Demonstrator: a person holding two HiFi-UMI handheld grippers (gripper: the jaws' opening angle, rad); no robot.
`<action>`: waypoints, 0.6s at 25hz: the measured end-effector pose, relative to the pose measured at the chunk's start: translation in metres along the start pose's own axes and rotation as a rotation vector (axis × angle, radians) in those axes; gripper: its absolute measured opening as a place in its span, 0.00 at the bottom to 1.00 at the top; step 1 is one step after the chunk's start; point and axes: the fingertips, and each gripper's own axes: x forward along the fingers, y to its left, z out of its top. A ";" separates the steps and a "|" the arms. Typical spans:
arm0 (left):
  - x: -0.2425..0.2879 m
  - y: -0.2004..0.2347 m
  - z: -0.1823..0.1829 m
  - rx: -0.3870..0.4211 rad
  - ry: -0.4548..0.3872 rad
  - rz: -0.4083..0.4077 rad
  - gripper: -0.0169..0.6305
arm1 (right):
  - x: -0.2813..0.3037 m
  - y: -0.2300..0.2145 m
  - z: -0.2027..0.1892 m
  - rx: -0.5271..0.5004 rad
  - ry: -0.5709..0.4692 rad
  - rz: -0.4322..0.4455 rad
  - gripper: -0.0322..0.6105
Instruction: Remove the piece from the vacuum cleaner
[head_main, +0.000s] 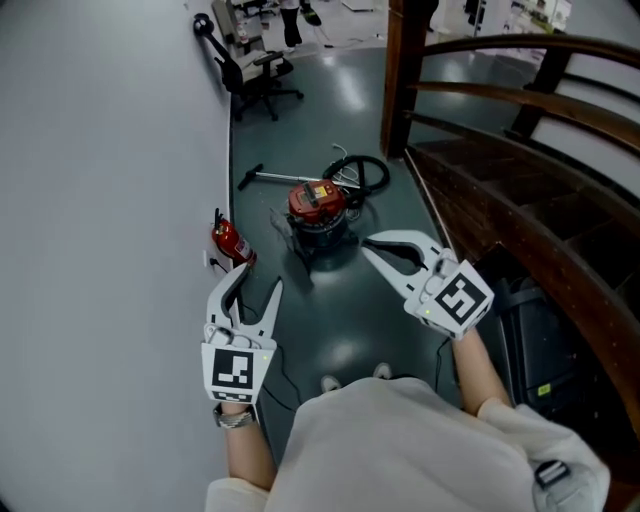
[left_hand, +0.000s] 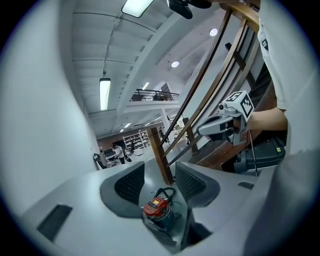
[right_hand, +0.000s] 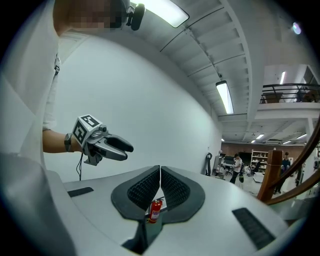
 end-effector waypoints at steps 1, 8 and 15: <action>-0.001 -0.003 0.002 0.010 -0.003 -0.007 0.32 | 0.000 0.000 0.000 -0.001 0.002 0.001 0.10; 0.001 -0.019 0.023 0.013 -0.041 -0.002 0.32 | -0.008 -0.006 -0.003 -0.002 0.000 0.012 0.10; 0.018 -0.031 0.027 -0.006 -0.022 0.028 0.31 | -0.023 -0.027 -0.013 0.003 0.001 0.033 0.10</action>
